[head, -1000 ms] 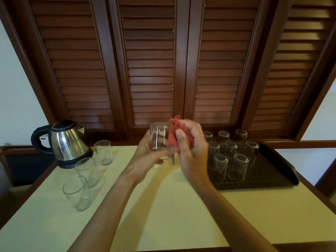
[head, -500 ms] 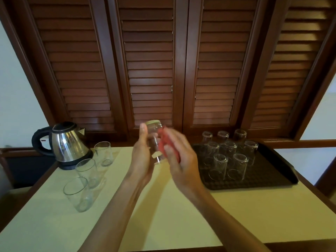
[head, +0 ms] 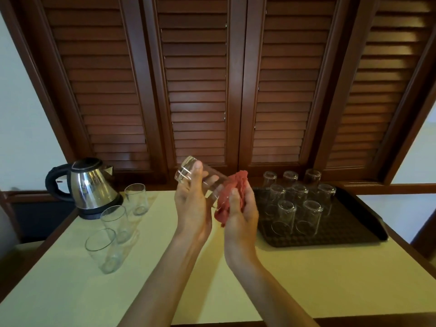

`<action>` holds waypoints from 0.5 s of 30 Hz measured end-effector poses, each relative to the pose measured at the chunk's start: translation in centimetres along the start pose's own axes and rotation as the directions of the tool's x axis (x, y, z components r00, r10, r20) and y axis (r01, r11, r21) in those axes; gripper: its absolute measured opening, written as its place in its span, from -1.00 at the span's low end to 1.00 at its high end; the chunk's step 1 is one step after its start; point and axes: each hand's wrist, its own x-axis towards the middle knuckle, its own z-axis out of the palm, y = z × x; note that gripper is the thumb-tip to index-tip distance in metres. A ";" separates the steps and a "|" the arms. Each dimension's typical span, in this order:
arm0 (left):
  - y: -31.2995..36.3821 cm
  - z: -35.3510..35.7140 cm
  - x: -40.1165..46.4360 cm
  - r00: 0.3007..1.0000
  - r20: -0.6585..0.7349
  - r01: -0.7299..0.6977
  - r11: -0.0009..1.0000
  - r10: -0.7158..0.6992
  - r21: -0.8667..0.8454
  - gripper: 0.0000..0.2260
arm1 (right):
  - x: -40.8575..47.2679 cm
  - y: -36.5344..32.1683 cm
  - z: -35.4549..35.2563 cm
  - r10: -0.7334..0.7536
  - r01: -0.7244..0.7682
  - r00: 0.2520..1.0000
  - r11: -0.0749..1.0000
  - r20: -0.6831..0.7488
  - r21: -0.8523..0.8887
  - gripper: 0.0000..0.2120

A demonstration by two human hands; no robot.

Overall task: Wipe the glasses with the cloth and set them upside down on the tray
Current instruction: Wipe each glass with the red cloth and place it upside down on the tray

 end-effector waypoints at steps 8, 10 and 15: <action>1.2 -0.4 1.5 0.973 -0.037 0.229 0.973 -0.230 -0.019 -0.63 | 1.3 3.0 -4.7 -0.376 0.801 0.597 0.316 0.708 -0.508 -0.20; 0.6 -0.7 1.9 0.960 -0.046 0.276 0.961 -0.276 -0.007 -0.66 | 3.1 2.3 -5.2 -0.334 0.842 0.539 0.172 0.773 -0.512 -0.23; -1.1 -1.4 2.7 0.979 0.052 0.198 0.980 -0.198 0.003 -0.72 | 2.8 -0.2 -4.3 0.155 -0.026 0.766 0.977 0.624 -0.211 -0.47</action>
